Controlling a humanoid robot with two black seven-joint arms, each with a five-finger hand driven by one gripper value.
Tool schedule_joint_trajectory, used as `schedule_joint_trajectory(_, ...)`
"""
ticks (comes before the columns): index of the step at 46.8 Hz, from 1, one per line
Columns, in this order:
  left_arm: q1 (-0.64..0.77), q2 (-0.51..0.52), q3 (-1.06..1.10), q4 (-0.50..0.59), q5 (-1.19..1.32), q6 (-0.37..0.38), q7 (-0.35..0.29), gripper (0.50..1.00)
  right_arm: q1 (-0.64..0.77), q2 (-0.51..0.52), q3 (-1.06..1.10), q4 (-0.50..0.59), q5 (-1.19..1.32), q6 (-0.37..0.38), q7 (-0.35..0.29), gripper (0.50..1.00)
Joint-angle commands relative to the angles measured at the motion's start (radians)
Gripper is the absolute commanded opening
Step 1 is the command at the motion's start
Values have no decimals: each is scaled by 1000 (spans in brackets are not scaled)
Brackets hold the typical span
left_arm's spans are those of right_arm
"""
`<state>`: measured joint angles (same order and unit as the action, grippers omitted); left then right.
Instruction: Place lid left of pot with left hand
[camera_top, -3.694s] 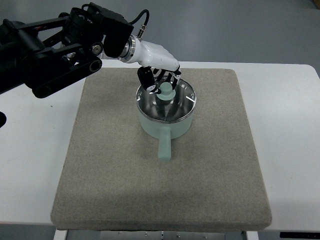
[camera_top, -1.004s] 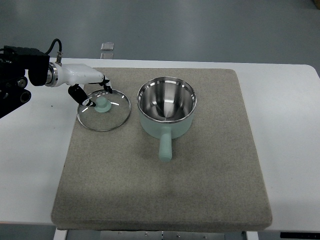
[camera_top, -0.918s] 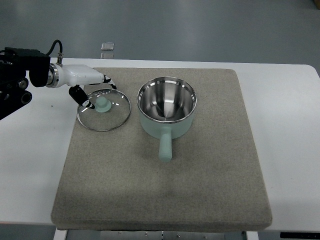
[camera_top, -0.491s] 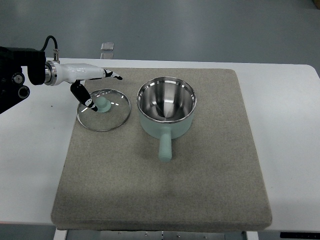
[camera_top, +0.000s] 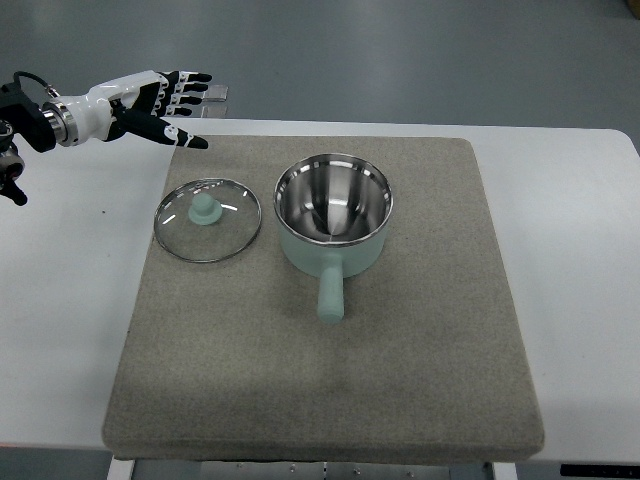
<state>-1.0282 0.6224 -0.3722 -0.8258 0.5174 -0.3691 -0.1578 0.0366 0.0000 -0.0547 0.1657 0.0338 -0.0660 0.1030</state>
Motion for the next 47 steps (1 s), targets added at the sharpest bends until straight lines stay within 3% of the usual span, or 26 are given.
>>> schedule_joint_trajectory(1,2,-29,-1,31,-89,-8,1,996,0,0,1,0,0,0,1,921)
schedule_joint_trajectory(12,13,-93,-1,99,-348,-54,1,996,0,0,1,0,0,0,1,921)
schedule_joint_trajectory(29,34,-139,-2,212,-622,-234,18,996,0,0,0,0,0,0,1,921)
schedule_joint_trajectory(47,71,-145,-45,313,-666,-242,32,996,0,0,0,0,0,0,1,921)
